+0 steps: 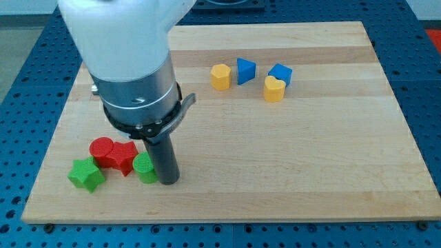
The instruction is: Place your arm parallel to the green circle
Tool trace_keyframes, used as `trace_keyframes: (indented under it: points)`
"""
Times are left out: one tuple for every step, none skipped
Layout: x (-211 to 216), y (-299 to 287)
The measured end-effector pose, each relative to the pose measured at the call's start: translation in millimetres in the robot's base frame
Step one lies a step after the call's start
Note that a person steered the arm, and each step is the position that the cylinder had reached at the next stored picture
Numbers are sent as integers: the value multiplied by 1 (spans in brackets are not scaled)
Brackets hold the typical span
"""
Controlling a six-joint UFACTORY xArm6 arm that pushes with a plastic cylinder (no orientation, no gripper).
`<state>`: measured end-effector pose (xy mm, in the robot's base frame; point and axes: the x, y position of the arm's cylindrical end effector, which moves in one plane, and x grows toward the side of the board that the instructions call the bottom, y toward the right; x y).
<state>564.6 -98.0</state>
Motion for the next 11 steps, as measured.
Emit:
trace_keyframes:
  points:
    - [0,-6]
    - [0,-6]
    - [0,-5]
    - [0,0]
    - [0,40]
    - [-4,76]
    - [-5,81]
    - [-5,81]
    - [-23,81]
    - [-70,81]
    - [-121,81]
